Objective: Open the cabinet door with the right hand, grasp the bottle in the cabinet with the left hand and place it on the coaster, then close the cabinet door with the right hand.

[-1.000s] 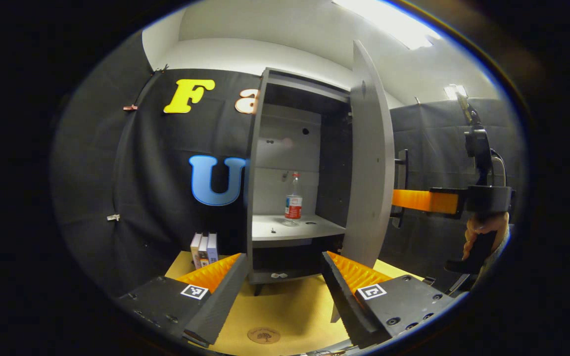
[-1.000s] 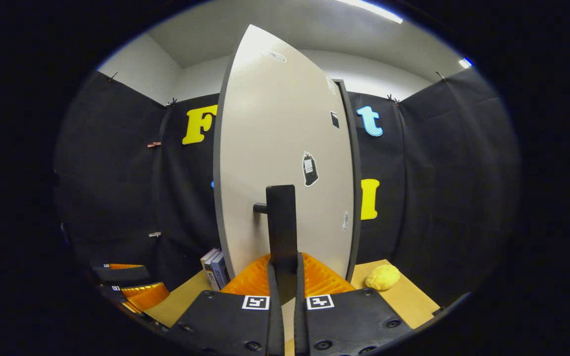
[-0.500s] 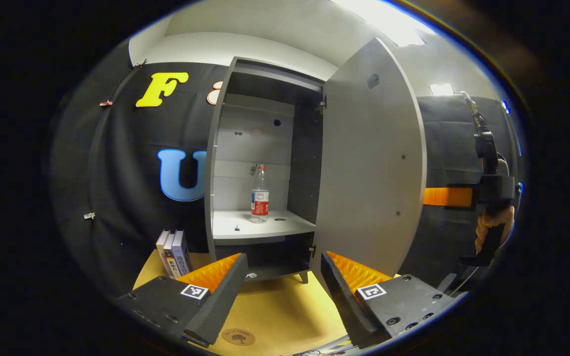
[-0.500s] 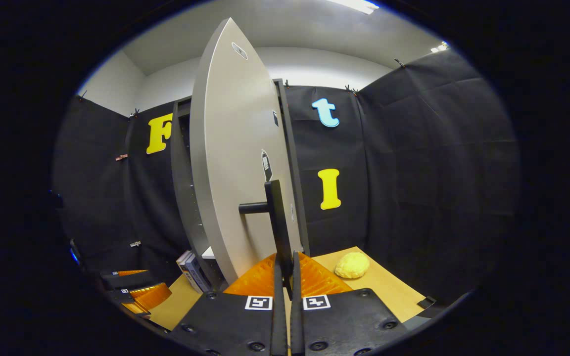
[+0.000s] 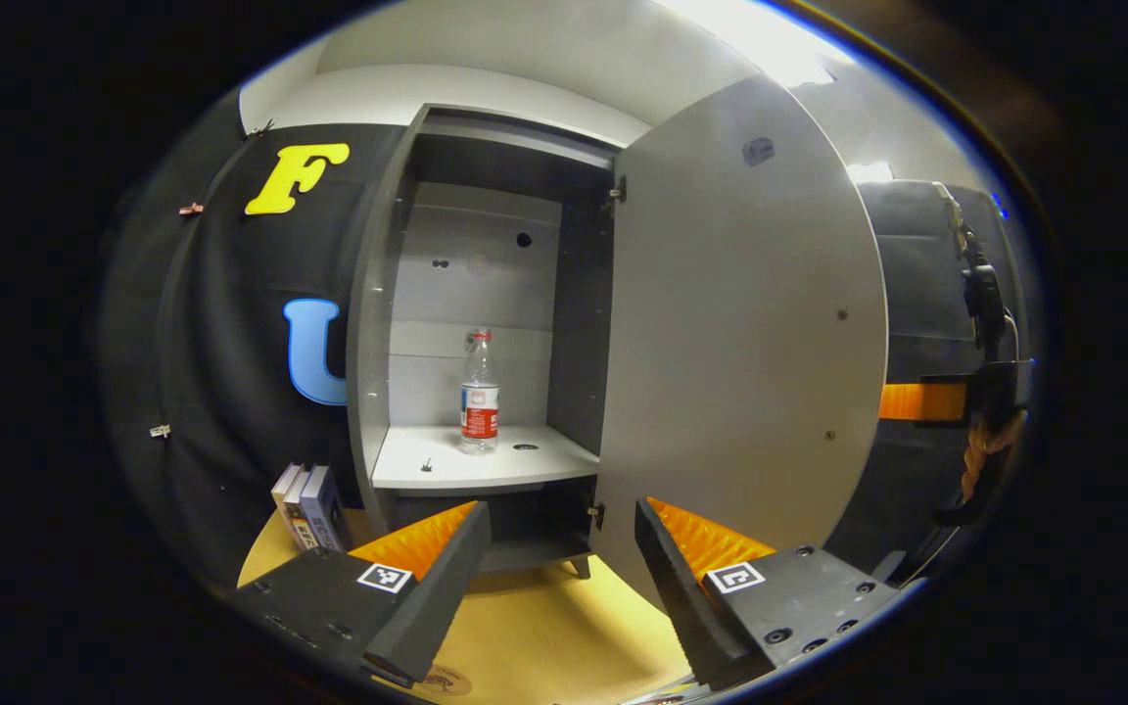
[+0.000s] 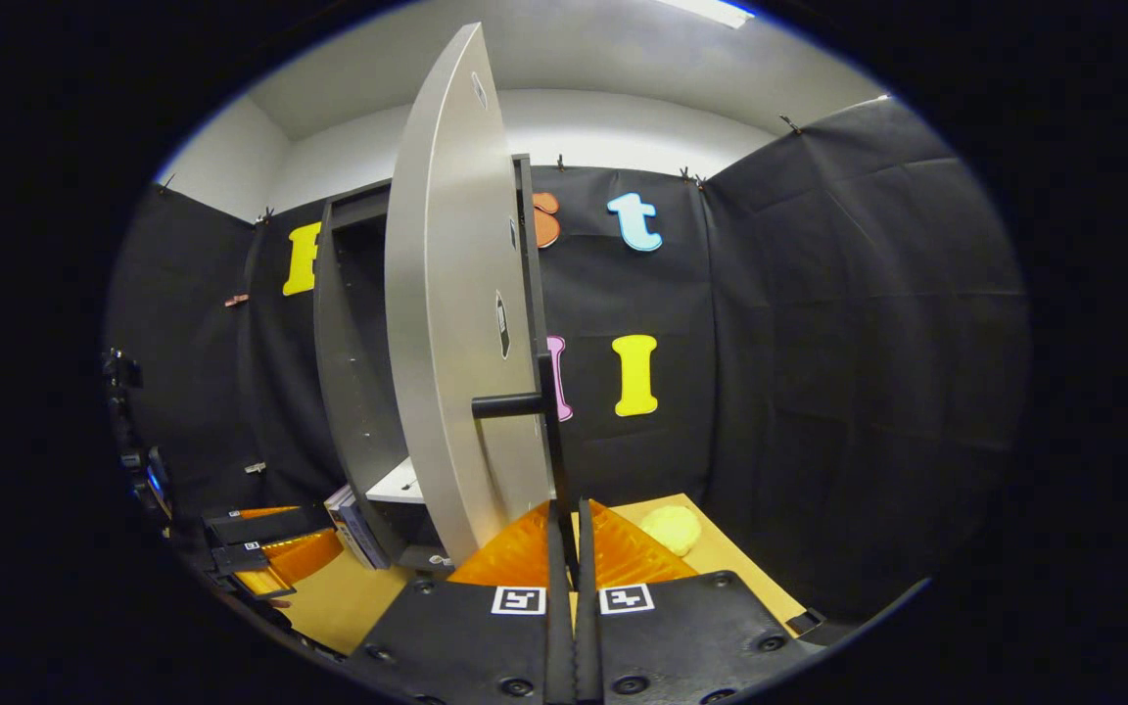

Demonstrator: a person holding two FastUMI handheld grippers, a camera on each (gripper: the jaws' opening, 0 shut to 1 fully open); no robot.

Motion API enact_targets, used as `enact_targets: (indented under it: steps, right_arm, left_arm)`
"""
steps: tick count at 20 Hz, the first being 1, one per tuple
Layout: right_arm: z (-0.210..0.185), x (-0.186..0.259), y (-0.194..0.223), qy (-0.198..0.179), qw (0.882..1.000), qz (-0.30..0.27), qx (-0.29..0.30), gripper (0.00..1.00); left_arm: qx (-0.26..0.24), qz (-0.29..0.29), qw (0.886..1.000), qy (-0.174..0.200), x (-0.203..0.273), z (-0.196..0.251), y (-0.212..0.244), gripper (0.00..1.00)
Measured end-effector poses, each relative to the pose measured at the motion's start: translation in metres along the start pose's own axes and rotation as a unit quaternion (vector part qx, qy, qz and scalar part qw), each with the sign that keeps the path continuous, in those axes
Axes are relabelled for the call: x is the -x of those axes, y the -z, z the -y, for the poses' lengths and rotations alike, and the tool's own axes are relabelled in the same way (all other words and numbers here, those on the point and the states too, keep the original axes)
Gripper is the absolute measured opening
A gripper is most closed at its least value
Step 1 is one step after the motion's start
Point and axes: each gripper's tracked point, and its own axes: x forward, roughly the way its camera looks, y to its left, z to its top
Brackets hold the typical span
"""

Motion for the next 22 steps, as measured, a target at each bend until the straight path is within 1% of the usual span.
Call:
enact_targets:
  steps: [3,6,8,10,11,12,14,15,16,17,18,20,21,22]
  right_arm:
    - [0.009,0.003,0.000,-0.003,1.000,-0.002,-0.016,0.05]
    - [0.024,0.017,-0.001,0.015,1.000,0.005,-0.020,0.05]
    - [0.027,0.027,0.000,0.024,0.999,0.009,-0.018,0.05]
    - [0.035,0.038,0.000,0.039,0.999,0.016,-0.015,0.05]
    - [0.041,0.044,-0.002,0.051,0.998,0.022,-0.015,0.05]
    - [0.051,0.049,-0.003,0.071,0.997,0.029,-0.013,0.05]
    - [0.076,0.055,-0.003,0.125,0.991,0.038,-0.004,0.05]
    - [0.081,0.058,-0.002,0.137,0.990,0.038,-0.002,0.06]
    - [0.090,0.061,-0.001,0.149,0.988,0.042,0.001,0.09]
    - [0.100,0.061,0.001,0.167,0.985,0.043,0.005,0.31]
    - [0.115,0.060,0.003,0.190,0.981,0.040,0.008,0.54]
    - [0.144,0.063,0.011,0.234,0.971,0.036,0.015,0.80]
    - [0.158,0.059,0.010,0.247,0.968,0.037,0.016,0.92]
    - [0.169,0.054,0.010,0.260,0.965,0.035,0.016,0.94]
  left_arm:
    - [-0.006,0.006,1.000,0.003,-0.011,0.006,-0.005,0.94]
    - [-0.010,0.012,1.000,-0.001,-0.024,0.003,-0.007,0.94]
    - [-0.010,0.017,1.000,-0.008,-0.034,-0.006,-0.010,0.94]
    - [-0.009,0.023,1.000,-0.007,-0.048,-0.010,-0.014,0.94]
    - [-0.014,0.029,0.999,-0.009,-0.055,-0.016,-0.019,0.94]
    - [-0.022,0.037,0.999,-0.014,-0.062,-0.024,-0.026,0.94]
    - [-0.038,0.054,0.998,-0.022,-0.077,-0.039,-0.038,0.94]
    - [-0.046,0.060,0.997,-0.028,-0.086,-0.048,-0.045,0.94]
    - [-0.053,0.065,0.996,-0.035,-0.100,-0.058,-0.046,0.90]
    - [-0.054,0.070,0.995,-0.042,-0.111,-0.067,-0.049,0.94]
    - [-0.050,0.070,0.995,-0.045,-0.121,-0.074,-0.048,0.90]
    - [-0.030,0.067,0.996,-0.052,-0.146,-0.088,-0.048,0.93]
    - [-0.024,0.065,0.996,-0.054,-0.159,-0.094,-0.048,0.94]
    - [-0.026,0.063,0.996,-0.061,-0.174,-0.101,-0.048,0.93]
